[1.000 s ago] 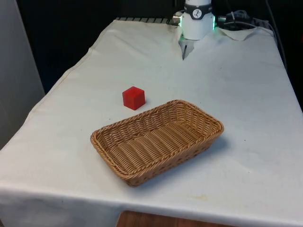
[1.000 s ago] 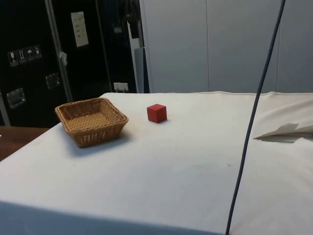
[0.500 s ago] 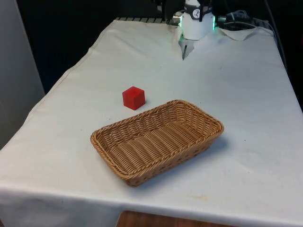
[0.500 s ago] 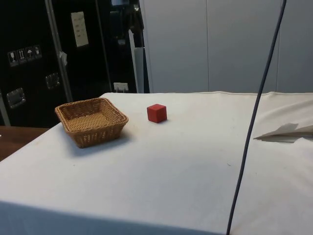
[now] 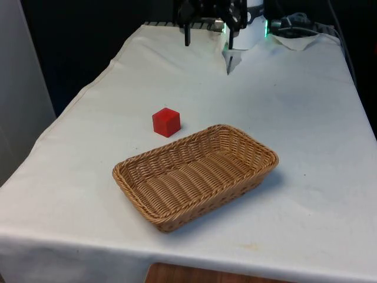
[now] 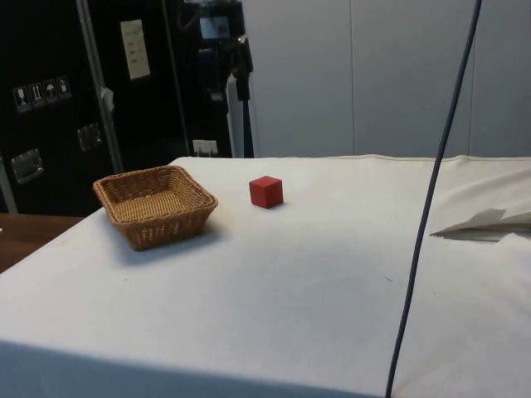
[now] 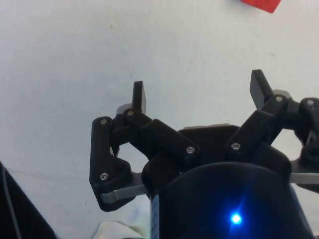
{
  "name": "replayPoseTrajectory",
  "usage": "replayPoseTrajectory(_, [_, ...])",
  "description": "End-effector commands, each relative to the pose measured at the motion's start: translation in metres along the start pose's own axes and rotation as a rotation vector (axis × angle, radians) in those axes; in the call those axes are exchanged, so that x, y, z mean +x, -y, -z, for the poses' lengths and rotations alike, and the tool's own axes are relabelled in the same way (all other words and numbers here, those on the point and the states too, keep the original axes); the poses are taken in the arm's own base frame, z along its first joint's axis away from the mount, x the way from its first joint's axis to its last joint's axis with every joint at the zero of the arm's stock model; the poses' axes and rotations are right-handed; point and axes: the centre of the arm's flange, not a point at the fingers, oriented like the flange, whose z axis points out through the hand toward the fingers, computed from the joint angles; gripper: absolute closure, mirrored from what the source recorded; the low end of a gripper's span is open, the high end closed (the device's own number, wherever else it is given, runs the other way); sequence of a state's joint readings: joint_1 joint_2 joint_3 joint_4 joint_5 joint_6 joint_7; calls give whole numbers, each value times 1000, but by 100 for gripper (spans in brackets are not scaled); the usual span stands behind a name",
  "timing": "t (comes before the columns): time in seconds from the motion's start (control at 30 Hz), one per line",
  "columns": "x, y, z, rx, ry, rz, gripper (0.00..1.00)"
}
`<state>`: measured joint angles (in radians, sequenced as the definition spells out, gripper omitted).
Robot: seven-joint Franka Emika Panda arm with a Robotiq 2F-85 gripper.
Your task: Pick up the cube and place it into the basket.
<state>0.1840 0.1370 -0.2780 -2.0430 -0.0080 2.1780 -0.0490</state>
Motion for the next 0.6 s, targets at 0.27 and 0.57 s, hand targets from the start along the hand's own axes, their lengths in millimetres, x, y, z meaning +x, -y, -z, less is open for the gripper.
replayPoseTrajectory(0.27, [-2,-26,-22,-18,-12,-19,0])
replayPoseTrajectory(0.57, [-3,-47,-39,-32,-19,-33,0])
